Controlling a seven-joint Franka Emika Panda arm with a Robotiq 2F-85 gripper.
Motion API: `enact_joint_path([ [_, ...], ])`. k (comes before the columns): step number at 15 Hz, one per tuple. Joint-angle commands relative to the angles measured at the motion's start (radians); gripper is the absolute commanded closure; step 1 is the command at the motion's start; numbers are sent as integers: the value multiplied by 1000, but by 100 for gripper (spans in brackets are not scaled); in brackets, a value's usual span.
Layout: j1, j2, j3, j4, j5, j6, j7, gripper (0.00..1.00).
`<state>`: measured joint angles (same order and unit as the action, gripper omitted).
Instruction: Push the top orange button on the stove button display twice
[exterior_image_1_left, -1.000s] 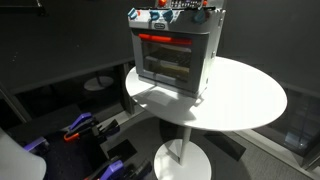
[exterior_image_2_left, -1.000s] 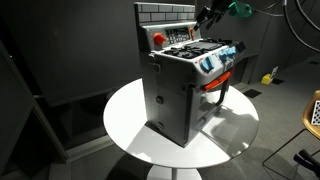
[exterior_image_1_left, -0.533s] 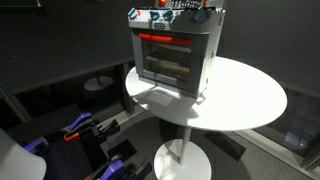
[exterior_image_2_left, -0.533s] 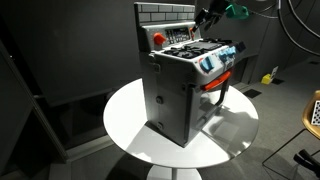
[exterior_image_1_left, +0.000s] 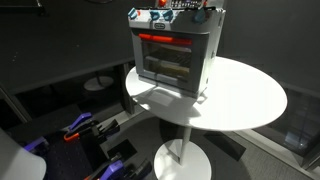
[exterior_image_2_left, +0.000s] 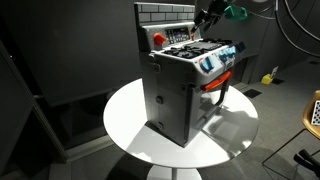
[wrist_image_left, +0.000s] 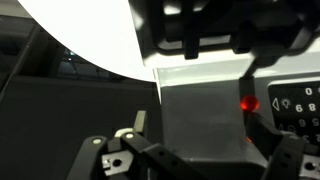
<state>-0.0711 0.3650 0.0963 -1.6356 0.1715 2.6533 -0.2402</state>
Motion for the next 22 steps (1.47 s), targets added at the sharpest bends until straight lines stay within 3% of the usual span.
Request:
enact_joint_path([
  [1, -16, -6, 8, 18, 15, -50, -18, 0],
  [10, -6, -144, 1, -83, 28, -185, 4, 0],
  [22, 27, -492, -75, -370, -45, -481, 172, 0],
])
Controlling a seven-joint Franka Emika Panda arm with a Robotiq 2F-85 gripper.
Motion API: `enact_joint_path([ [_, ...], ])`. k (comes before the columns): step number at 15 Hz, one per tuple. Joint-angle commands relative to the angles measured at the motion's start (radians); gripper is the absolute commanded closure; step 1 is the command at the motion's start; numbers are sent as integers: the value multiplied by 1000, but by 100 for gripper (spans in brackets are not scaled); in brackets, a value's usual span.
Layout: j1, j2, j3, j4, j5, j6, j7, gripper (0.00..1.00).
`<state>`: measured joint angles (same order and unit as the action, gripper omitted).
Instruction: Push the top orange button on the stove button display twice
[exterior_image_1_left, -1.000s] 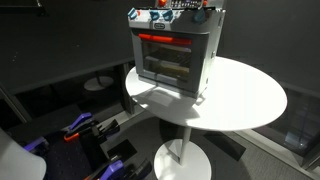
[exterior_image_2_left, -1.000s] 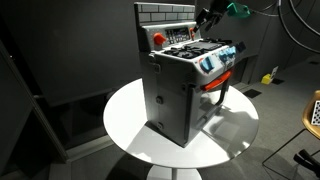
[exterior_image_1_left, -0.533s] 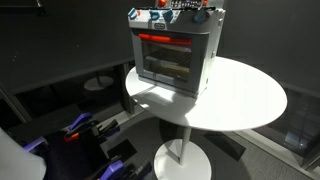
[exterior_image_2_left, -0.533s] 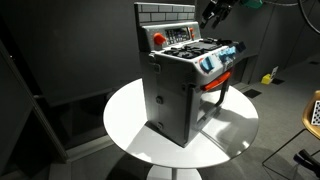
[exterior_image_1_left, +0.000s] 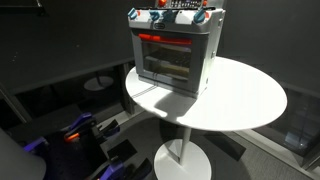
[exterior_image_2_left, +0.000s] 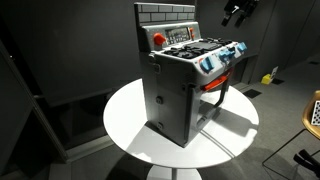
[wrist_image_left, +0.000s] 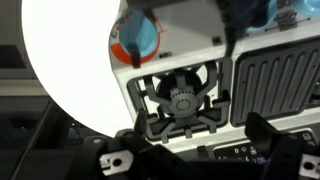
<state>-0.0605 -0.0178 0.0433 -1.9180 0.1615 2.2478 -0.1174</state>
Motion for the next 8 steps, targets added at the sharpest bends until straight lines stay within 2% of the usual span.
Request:
enact_joint_path([
  [1, 17, -138, -25, -106, -47, -112, 58, 0],
  [8, 20, -342, -31, -187, -128, -446, 52, 0],
])
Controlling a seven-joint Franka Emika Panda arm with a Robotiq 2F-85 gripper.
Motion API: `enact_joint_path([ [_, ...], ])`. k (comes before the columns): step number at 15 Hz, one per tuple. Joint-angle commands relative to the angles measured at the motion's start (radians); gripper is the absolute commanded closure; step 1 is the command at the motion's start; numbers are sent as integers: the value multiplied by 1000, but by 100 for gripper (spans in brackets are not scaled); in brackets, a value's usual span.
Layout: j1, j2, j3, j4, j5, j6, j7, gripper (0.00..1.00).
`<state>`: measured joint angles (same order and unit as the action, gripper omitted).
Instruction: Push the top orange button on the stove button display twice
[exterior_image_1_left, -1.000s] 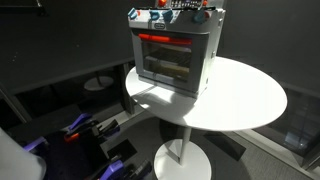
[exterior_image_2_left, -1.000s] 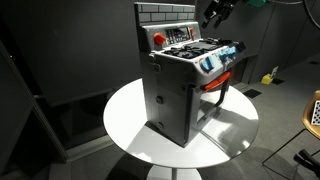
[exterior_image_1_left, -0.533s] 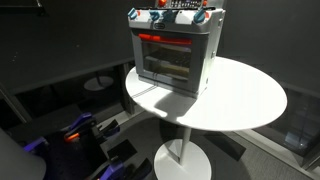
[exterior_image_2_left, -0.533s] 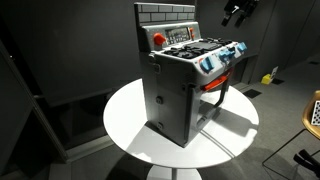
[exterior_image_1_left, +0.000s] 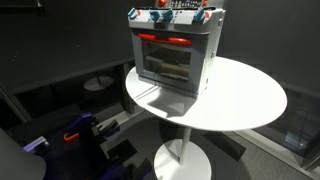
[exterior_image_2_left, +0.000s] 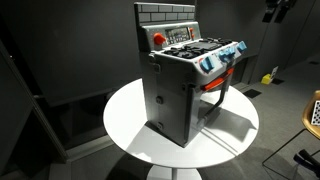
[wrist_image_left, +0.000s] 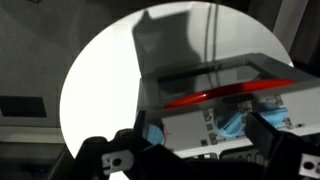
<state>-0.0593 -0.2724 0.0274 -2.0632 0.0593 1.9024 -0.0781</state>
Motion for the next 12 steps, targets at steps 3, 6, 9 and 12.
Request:
enact_joint_path([
  [3, 23, -136, -20, -48, -24, -203, 6, 0],
  [6, 26, -158, -24, -51, -26, -259, 2, 0],
  [9, 29, -139, -25, -35, -16, -259, 4, 0],
  [12, 30, -139, -27, -37, -16, -260, 3, 0],
])
